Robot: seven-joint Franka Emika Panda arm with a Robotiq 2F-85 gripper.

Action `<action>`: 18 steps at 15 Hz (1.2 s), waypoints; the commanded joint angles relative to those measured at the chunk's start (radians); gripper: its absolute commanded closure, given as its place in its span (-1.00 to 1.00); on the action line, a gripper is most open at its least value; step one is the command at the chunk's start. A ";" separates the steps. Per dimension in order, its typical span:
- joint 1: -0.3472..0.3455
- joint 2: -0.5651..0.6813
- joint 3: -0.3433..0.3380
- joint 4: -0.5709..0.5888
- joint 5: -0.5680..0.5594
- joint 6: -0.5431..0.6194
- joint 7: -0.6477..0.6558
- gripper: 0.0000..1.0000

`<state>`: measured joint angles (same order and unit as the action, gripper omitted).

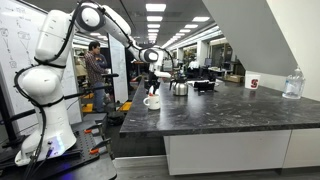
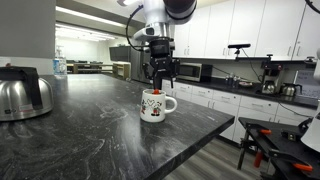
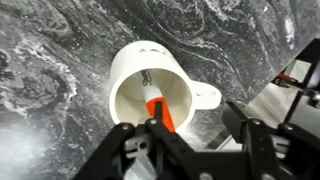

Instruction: Put the marker in the cup, then move the cup to the left and remove the marker from the cup

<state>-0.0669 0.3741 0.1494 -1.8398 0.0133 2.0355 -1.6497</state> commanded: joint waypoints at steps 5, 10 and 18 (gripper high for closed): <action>0.012 0.105 0.006 0.135 0.009 -0.059 -0.031 -0.14; 0.006 0.135 0.009 0.159 0.012 -0.063 -0.036 0.06; 0.007 0.156 0.016 0.155 0.017 -0.049 -0.040 0.53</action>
<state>-0.0544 0.5150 0.1559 -1.7117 0.0133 2.0146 -1.6652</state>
